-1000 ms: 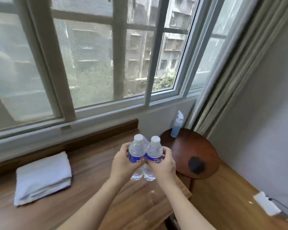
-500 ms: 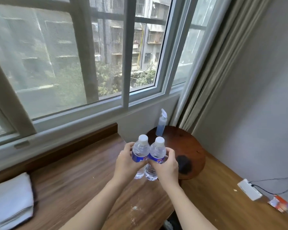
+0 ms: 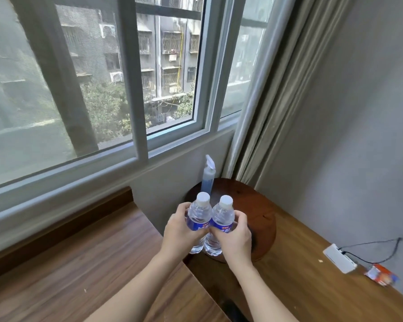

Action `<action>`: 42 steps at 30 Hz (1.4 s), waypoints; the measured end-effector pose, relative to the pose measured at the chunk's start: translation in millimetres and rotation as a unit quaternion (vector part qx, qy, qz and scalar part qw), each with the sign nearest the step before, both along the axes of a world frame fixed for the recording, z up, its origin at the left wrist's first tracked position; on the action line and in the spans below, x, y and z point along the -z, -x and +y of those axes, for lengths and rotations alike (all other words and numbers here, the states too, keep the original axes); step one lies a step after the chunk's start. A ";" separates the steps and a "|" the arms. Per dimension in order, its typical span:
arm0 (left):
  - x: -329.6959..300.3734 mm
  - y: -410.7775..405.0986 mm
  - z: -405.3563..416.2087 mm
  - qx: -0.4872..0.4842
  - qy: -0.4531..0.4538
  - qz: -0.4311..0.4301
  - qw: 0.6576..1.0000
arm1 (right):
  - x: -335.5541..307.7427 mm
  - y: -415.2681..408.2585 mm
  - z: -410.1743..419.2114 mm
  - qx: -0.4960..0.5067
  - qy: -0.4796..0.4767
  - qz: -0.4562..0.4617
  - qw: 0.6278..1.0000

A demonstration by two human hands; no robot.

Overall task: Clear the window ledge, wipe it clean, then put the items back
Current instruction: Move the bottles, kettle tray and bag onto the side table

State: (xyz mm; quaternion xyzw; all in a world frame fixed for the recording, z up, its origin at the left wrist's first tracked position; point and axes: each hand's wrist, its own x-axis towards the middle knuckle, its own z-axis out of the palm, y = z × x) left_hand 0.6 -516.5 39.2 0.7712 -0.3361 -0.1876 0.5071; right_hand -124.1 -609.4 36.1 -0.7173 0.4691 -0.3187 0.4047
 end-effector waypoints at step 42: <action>183.2 -95.6 -440.6 -0.093 -0.138 0.065 0.984 | 201.2 -124.5 -446.0 -0.047 -0.040 0.061 0.996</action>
